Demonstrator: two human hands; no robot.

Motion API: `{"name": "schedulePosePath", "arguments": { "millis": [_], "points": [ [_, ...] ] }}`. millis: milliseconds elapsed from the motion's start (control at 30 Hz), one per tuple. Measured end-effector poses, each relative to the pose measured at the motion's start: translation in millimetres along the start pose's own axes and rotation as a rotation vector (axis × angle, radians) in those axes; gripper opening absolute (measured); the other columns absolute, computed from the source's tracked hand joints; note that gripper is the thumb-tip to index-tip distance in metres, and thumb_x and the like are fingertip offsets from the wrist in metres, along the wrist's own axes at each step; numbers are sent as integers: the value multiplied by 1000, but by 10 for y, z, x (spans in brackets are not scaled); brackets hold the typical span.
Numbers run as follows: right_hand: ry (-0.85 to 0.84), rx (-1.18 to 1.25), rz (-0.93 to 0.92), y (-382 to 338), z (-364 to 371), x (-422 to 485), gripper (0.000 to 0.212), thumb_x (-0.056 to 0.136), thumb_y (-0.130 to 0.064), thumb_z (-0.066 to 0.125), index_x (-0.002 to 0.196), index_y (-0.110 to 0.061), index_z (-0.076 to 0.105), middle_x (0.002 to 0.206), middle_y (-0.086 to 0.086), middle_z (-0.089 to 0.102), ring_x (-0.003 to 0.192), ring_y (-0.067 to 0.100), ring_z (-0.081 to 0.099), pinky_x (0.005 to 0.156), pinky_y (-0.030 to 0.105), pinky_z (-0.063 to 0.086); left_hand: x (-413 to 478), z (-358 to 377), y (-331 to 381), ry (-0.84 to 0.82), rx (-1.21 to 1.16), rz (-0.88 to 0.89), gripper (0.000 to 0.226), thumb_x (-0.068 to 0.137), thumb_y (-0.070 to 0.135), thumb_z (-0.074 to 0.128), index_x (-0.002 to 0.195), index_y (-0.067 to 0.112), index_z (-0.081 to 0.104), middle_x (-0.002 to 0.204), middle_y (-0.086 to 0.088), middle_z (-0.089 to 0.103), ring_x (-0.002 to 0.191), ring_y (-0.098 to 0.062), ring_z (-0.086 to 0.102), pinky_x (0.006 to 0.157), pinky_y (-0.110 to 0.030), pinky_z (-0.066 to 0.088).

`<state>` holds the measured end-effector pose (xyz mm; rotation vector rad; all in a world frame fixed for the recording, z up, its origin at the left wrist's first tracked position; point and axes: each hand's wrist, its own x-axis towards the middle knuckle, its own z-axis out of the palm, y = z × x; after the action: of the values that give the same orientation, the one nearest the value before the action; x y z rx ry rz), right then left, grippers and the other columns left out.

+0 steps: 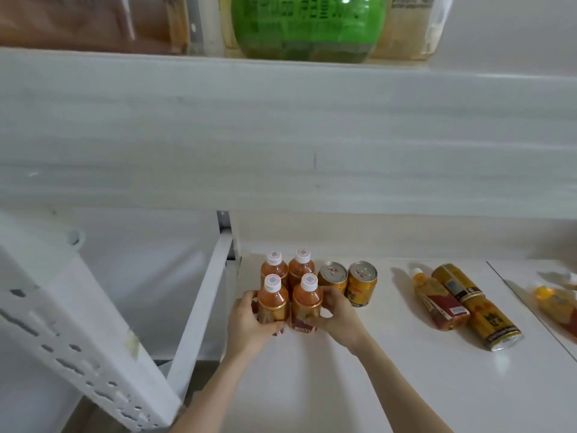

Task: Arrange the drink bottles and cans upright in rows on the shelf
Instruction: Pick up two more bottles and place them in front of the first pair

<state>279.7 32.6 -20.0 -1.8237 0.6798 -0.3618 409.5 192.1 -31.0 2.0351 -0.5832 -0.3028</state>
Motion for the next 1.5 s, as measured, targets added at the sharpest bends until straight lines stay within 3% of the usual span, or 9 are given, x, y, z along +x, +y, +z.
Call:
{"name": "schedulePosePath", "arguments": {
  "millis": [100,500,633,733,867,1033,1167,1367,1500],
  "points": [
    [4,-18,10,44,-18,49,57,64,-14,81,113,-19,53,111,-2,68,103,9,64,87,35,55,26,26,11,29,29,-4,73,38,41,89,100,27,54,98,2,64,87,-18,64,74,-37,56],
    [19,-84,-26,9,-3,40,56,68,-11,81,118,-18,56,113,-6,68,105,7,64,91,31,53,25,12,145,-23,108,-24,85,45,30,91,115,15,47,109,-9,55,97,-28,59,80,-36,50],
    [18,-157,-67,-84,23,-75,55,70,-29,77,121,-23,56,113,-10,67,104,4,62,89,29,52,-38,-25,120,-71,86,19,93,49,28,89,129,17,43,121,-9,54,107,-28,58,89,-41,50],
    [22,-285,-100,-121,0,-224,69,64,-53,68,127,-33,49,117,-14,64,107,8,59,89,35,52,-115,-73,114,-106,122,69,85,58,33,82,132,21,42,121,-4,59,109,-24,59,88,-39,51],
    [70,-577,-167,-138,-101,-547,66,81,-41,64,138,-30,34,135,-5,53,118,21,53,87,37,50,-328,-126,171,-94,240,179,88,72,32,75,144,22,26,134,-6,49,120,-22,51,95,-34,46],
    [201,-880,-188,-13,-264,-991,73,86,-47,57,148,-23,24,155,1,30,141,22,28,111,39,29,-707,-124,303,-26,414,379,93,82,38,68,151,18,9,158,-3,16,144,-23,19,110,-33,27],
    [258,-968,-194,47,-433,-1323,73,85,-50,55,147,-22,27,156,7,26,144,25,22,114,44,25,-976,-35,395,-40,486,511,88,80,41,69,148,16,20,157,-5,20,142,-26,24,108,-39,37],
    [282,-1032,-148,144,-763,-1718,73,89,-55,45,149,-26,16,159,3,15,147,23,10,118,45,11,-1291,220,548,-84,514,569,82,80,44,67,147,18,27,156,-6,24,141,-26,27,106,-39,41],
    [312,-1035,-152,192,-1053,-1862,74,87,-55,49,148,-25,22,158,6,21,146,25,16,117,47,16,-1455,444,716,-91,524,577,79,81,45,65,146,18,30,156,-7,25,142,-27,26,105,-37,39]
  ]
}}
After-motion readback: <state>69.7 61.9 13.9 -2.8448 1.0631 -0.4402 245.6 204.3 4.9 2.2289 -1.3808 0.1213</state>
